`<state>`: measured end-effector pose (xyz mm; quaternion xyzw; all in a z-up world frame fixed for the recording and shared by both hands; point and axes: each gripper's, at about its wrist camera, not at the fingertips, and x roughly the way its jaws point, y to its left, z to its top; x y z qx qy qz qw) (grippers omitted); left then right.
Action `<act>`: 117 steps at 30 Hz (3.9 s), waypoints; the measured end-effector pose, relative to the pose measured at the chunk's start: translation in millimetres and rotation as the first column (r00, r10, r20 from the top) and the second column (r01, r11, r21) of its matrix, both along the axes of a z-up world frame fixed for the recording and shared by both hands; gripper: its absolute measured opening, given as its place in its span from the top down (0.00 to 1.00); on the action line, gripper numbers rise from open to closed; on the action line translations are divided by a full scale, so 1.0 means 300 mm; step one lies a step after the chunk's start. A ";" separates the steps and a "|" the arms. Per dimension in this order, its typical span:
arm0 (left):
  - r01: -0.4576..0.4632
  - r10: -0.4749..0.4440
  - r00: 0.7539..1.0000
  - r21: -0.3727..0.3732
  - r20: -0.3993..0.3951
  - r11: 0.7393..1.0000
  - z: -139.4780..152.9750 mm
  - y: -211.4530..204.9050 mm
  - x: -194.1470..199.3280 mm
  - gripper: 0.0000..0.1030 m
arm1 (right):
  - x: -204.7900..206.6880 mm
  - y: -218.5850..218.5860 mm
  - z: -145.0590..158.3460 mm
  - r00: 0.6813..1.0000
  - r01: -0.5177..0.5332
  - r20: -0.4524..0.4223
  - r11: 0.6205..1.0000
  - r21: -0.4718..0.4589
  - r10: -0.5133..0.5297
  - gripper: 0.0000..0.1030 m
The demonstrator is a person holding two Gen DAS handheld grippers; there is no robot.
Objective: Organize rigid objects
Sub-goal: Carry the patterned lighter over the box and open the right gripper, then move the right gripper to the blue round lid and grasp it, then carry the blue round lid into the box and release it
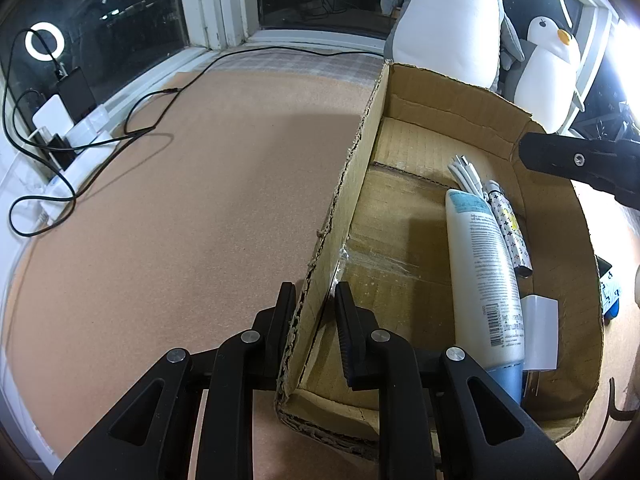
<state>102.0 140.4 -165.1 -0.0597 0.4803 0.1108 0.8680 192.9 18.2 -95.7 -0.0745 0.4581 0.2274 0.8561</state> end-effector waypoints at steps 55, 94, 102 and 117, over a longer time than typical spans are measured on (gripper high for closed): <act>0.002 -0.002 1.000 0.003 -0.005 1.000 0.006 0.017 -0.008 0.82 | -0.225 -0.683 -0.199 0.975 0.174 -0.131 0.983 -0.063 -0.181 0.42; -0.001 0.001 1.000 0.004 -0.007 1.000 0.004 0.016 -0.006 0.82 | -0.203 -0.762 -0.211 0.963 0.253 -0.067 0.962 -0.103 -0.261 0.55; -0.001 0.001 1.000 0.004 -0.007 1.000 0.004 0.015 -0.005 0.82 | -0.208 -0.704 -0.094 0.972 0.234 -0.002 0.972 -0.034 -0.234 0.55; -0.002 0.002 1.000 -0.011 -0.002 1.000 0.003 0.014 0.000 0.82 | -0.151 -0.330 0.085 0.998 0.009 0.058 0.999 0.053 -0.012 0.55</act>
